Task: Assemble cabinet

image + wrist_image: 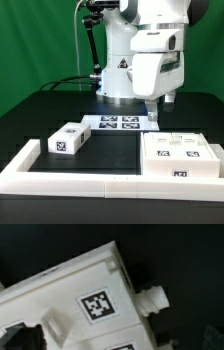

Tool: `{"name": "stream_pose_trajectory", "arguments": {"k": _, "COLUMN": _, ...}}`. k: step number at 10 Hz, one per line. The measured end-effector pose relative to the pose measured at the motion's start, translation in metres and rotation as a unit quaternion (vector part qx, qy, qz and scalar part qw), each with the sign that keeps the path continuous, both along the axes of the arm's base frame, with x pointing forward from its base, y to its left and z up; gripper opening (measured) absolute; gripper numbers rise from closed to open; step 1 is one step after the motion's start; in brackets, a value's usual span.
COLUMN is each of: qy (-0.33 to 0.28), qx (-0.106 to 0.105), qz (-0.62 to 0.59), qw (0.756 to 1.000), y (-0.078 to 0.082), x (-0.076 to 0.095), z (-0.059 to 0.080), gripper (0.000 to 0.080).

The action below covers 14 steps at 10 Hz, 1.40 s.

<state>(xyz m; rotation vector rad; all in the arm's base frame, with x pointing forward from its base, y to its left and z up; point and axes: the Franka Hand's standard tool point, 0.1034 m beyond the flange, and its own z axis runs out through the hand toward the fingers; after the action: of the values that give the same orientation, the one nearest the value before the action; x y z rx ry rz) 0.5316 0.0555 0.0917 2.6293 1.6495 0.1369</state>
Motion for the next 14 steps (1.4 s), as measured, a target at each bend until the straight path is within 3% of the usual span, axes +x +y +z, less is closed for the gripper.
{"name": "stream_pose_trajectory", "arguments": {"k": 2, "qy": 0.001, "qx": 0.007, "qz": -0.058, "qw": 0.998, "y": 0.001, "x": -0.002, "z": -0.002, "gripper": 0.0797}}
{"name": "stream_pose_trajectory", "arguments": {"k": 5, "qy": -0.010, "qx": 0.044, "qz": -0.227, "qw": 0.973, "y": 0.010, "x": -0.019, "z": -0.016, "gripper": 0.0797}}
{"name": "stream_pose_trajectory", "arguments": {"k": 7, "qy": -0.002, "qx": 0.064, "qz": -0.321, "qw": 0.945, "y": 0.021, "x": -0.022, "z": -0.019, "gripper": 0.0797}}
{"name": "stream_pose_trajectory", "arguments": {"k": 9, "qy": 0.004, "qx": 0.074, "qz": -0.362, "qw": 0.929, "y": 0.022, "x": -0.022, "z": -0.019, "gripper": 0.0797}}
{"name": "stream_pose_trajectory", "arguments": {"k": 11, "qy": 0.013, "qx": 0.085, "qz": -0.443, "qw": 0.892, "y": 0.025, "x": -0.023, "z": -0.019, "gripper": 0.0797}}
{"name": "stream_pose_trajectory", "arguments": {"k": 12, "qy": 0.018, "qx": 0.086, "qz": -0.483, "qw": 0.871, "y": 0.024, "x": -0.026, "z": -0.023, "gripper": 0.0797}}
{"name": "stream_pose_trajectory", "arguments": {"k": 14, "qy": 0.017, "qx": 0.098, "qz": -0.513, "qw": 0.853, "y": 0.012, "x": -0.027, "z": -0.036, "gripper": 0.0797}}
